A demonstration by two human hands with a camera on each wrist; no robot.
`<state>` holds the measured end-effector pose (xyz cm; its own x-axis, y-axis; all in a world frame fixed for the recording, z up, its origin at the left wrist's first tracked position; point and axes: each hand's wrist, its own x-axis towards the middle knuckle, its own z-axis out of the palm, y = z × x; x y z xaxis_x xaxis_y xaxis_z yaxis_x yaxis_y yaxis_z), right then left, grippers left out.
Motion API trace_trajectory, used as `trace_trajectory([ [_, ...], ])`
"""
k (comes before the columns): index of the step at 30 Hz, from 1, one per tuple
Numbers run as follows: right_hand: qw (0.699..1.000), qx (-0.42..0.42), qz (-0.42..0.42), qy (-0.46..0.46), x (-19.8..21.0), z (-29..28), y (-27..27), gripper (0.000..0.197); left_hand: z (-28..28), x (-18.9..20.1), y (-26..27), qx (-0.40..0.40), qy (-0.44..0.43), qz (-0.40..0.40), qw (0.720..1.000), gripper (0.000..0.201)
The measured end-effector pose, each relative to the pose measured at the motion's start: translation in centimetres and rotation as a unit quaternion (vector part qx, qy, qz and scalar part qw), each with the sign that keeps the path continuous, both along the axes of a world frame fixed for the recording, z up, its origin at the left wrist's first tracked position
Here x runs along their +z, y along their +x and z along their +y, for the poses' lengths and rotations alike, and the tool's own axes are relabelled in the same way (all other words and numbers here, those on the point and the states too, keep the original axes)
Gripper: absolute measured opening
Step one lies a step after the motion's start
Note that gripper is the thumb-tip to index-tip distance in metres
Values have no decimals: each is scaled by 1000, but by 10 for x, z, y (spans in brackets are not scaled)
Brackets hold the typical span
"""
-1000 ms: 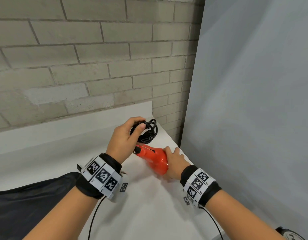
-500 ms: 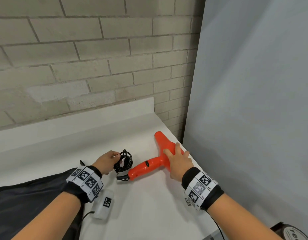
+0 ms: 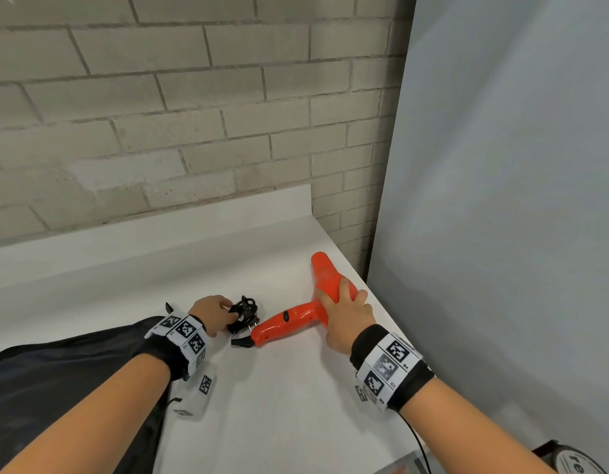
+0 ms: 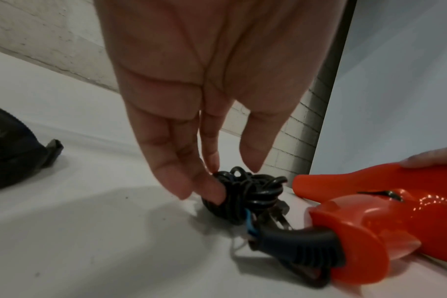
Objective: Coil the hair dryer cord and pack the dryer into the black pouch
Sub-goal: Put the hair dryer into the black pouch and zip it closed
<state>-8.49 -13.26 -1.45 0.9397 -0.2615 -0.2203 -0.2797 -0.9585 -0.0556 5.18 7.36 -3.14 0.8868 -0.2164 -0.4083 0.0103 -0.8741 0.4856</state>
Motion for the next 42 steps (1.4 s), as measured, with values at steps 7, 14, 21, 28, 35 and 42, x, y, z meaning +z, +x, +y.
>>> trace_trajectory([
  [7,998,-25,-23,-49,15,30,6,56,32,20,-15,-59,15,70,996,48],
  [14,968,157,4,196,30,118,51,50,128,22,10,-80,175,-42,980,54],
  [21,938,227,83,250,16,206,110,54,193,1,40,-151,198,-6,969,76],
  [28,941,236,23,239,4,235,124,52,206,5,40,-193,41,-196,961,19],
  [35,952,176,-146,205,27,213,99,25,195,54,31,-199,-138,-429,871,34],
  [42,940,-33,-68,333,51,190,89,21,164,60,-21,-284,-211,-371,859,14],
])
